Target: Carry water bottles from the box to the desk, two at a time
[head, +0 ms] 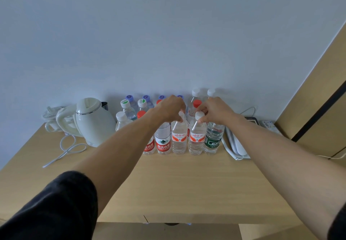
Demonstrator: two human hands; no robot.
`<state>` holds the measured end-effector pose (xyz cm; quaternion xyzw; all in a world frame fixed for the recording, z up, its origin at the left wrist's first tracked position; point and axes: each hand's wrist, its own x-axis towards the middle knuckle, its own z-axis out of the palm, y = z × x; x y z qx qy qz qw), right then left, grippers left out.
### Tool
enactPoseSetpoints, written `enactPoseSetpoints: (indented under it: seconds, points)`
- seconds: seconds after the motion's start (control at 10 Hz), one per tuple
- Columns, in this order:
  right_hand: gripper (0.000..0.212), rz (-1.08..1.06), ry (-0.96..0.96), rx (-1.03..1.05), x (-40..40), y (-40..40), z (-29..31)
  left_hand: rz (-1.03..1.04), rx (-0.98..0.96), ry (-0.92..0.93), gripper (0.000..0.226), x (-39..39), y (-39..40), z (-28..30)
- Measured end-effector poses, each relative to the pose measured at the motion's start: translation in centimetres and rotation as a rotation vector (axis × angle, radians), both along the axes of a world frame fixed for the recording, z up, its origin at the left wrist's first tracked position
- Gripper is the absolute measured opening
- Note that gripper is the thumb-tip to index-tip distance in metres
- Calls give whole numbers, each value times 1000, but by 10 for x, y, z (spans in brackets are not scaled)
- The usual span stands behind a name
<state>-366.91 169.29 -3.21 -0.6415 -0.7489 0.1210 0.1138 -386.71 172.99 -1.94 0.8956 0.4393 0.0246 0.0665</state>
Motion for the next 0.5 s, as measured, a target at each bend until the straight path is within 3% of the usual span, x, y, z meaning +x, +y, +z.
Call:
enactPoseSetpoints:
  seconds: [0.4, 0.5]
  points:
    - [21, 30, -51, 2, -4, -6, 4, 24, -52, 8, 40, -6, 3, -4]
    - [23, -26, 5, -3, -10, -6, 11, 110, -82, -85, 37, -5, 6, 7]
